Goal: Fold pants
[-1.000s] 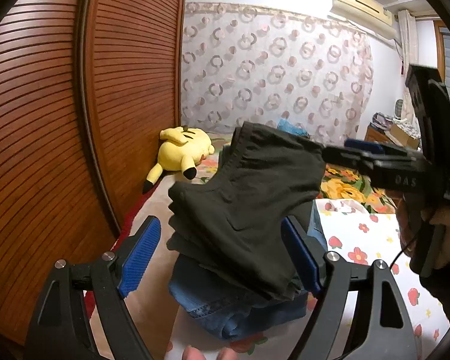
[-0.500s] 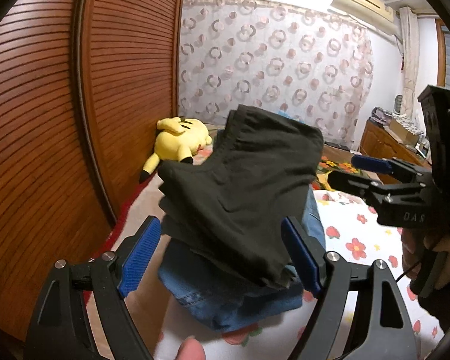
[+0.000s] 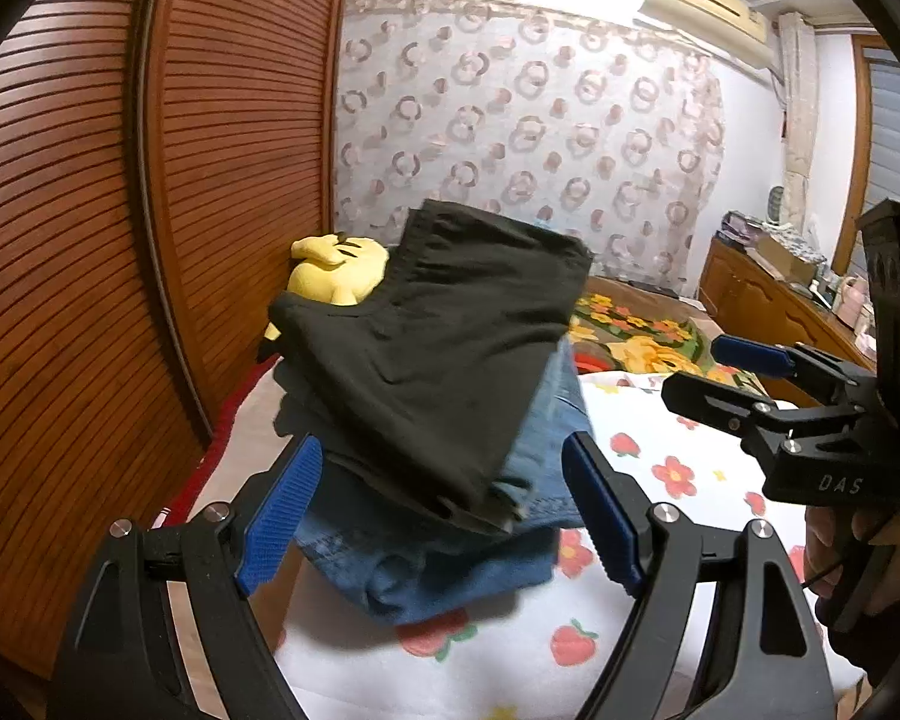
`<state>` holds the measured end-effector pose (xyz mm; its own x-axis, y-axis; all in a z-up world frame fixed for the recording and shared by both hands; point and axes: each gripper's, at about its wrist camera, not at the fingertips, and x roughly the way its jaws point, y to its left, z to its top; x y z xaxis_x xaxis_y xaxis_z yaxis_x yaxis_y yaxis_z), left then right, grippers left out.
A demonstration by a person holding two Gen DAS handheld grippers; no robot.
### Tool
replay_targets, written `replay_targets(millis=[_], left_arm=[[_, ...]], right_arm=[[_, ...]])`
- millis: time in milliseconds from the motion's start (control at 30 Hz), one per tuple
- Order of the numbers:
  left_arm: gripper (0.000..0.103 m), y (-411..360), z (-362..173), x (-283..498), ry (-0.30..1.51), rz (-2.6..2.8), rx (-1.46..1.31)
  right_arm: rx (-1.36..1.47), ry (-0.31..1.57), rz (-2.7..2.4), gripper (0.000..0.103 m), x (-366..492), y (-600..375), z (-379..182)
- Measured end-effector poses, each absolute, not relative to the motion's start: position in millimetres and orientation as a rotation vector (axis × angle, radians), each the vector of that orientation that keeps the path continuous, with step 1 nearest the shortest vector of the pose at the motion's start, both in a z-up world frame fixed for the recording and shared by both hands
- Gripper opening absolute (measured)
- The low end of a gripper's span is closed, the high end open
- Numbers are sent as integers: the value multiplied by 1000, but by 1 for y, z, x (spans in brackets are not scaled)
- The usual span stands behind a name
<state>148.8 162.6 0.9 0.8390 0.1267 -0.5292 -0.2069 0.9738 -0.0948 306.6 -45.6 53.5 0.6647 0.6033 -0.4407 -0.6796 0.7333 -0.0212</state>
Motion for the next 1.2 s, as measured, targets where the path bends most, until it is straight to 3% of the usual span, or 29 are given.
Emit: replay_targets(millis=[600,1200], left_arm=[[83,87,3,112,538,39,-91],[83,10,16,55,508,-85,-37]], right_arm=[[-105,401,592,87,208,-115,44],[-32,343,381,87,57,-188,39]])
